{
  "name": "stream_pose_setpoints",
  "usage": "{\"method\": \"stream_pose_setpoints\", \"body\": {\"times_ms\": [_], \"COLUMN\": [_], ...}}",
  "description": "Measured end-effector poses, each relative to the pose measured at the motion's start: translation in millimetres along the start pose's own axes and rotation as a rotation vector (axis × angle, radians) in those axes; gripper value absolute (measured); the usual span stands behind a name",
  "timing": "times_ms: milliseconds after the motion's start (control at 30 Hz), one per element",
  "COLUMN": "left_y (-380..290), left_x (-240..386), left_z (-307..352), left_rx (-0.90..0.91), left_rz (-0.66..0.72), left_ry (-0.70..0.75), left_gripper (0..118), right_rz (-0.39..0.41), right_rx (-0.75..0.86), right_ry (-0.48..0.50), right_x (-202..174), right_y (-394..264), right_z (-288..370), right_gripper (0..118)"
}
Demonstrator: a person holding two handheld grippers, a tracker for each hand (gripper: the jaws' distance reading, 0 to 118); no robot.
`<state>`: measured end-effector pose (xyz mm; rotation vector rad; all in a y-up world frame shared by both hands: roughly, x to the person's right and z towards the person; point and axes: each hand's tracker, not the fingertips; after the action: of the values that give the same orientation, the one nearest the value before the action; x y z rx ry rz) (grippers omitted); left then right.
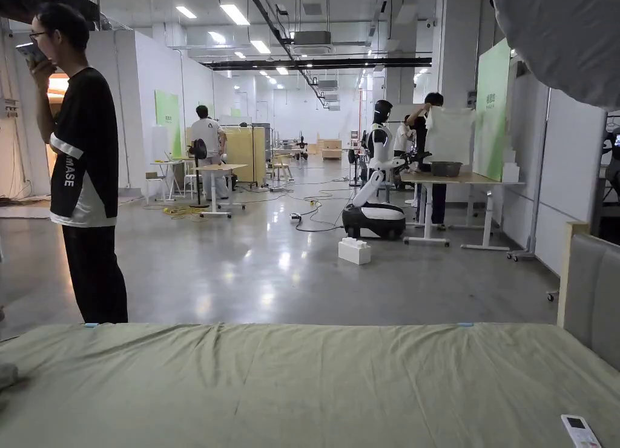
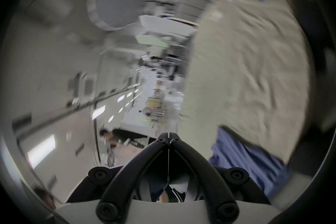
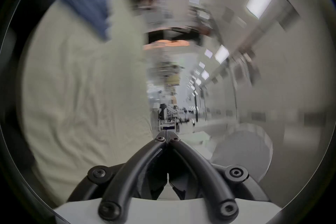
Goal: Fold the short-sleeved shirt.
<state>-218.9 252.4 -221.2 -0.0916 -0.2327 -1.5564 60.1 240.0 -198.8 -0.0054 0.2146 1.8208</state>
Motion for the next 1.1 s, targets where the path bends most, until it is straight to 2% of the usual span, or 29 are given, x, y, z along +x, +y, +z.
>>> {"method": "stream_pose_setpoints", "body": {"times_ms": [33,67,100,167,200,267,333,367,400,433,500,533,567,600,633,733,800,1100], "left_y": [-1.7,-1.5,-4.1,-1.3,0.5,-1.0,-10.3,-16.9,-26.0,-36.2,-51.9,-48.0,-44.7,-40.1,-35.8,-33.5,-30.6,-30.2], "left_x": [15.7,24.6,33.9,39.0,30.1,-5.1,-48.8,-68.3,-81.3,-90.3,-105.1,-95.6,-93.3,-100.1,-102.9,-106.5,-104.9,-106.8], "left_z": [0.8,3.2,6.2,4.4,2.9,2.9,7.4,9.7,15.4,21.1,31.4,43.5,50.5,56.9,60.3,61.3,61.5,57.7], "left_rx": [0.019,0.042,0.051,0.037,0.026,0.025,0.039,0.057,0.090,0.137,0.208,0.260,0.301,0.315,0.291,0.274,0.277,0.261], "left_rz": [-0.049,-0.045,-0.079,-0.068,0.032,0.370,0.805,0.968,1.155,1.348,1.682,1.759,1.772,1.700,1.626,1.604,1.596,1.554], "left_ry": [-0.063,-0.109,-0.141,-0.107,-0.074,-0.040,0.004,0.020,0.030,0.021,-0.021,0.055,0.104,0.124,0.132,0.107,0.114,0.104], "left_gripper": [0,0,0,0,0,0,0,0,0,0,0,0,0,0,0,0,0,0], "right_rz": [0.094,0.120,0.112,0.010,-0.086,-0.334,-0.722,-0.898,-1.110,-1.311,-1.654,-1.806,-1.929,-2.000,-1.849,-1.778,-1.799,-1.786], "right_rx": [0.039,0.065,0.090,0.089,0.053,0.003,-0.062,-0.086,-0.112,-0.119,-0.083,-0.041,-0.027,-0.076,-0.029,-0.029,-0.020,-0.006], "right_ry": [0.038,0.074,0.121,0.156,0.134,0.038,-0.078,-0.138,-0.206,-0.261,-0.320,-0.328,-0.272,-0.276,-0.310,-0.329,-0.309,-0.292], "right_x": [-17.5,-26.5,-34.2,-32.3,-23.3,3.4,35.9,48.9,60.9,69.0,73.1,72.9,67.8,65.5,75.1,82.5,82.0,84.8], "right_y": [2.5,5.7,8.4,12.3,8.7,1.6,-13.7,-22.6,-33.5,-47.1,-66.8,-76.0,-77.1,-80.8,-80.5,-77.4,-79.4,-72.4], "right_z": [1.8,2.8,4.5,2.4,6.0,6.6,8.9,13.7,20.7,28.3,41.1,45.5,46.4,47.2,46.8,46.3,46.2,47.0], "right_gripper": [0,0,1,1,1,1,1,1,1,1,0,0,0,0,0,0,0,0]}}
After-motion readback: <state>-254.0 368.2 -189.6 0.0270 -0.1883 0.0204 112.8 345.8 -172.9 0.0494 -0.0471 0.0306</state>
